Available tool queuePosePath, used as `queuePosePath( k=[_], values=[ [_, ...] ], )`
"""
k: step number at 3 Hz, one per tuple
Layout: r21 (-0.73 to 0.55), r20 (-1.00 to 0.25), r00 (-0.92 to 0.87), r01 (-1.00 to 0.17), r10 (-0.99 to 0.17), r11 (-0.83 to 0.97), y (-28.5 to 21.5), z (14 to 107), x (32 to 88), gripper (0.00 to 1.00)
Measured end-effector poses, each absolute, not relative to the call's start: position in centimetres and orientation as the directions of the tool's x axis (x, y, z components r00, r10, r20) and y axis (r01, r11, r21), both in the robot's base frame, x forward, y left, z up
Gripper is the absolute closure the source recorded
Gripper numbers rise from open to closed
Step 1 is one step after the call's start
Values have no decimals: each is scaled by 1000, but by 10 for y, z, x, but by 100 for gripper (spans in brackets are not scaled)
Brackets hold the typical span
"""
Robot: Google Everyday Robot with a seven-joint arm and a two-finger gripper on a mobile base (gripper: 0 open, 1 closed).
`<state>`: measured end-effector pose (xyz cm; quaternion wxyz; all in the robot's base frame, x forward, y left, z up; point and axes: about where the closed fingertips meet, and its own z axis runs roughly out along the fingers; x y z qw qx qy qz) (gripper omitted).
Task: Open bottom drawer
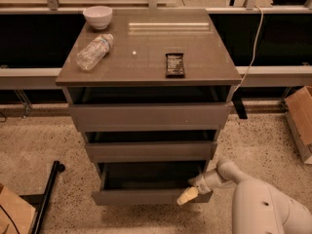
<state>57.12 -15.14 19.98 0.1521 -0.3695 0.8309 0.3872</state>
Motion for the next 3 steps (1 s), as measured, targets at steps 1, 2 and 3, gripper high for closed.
queuePosePath(
  k=[1,2,3],
  values=[
    [570,-480,-696,-710,-535,413,-143,188,560,0],
    [617,-416,-722,-671,-553,412,-146,179,538,0],
    [617,-416,-722,-671,-553,412,-146,180,538,0]
  ],
)
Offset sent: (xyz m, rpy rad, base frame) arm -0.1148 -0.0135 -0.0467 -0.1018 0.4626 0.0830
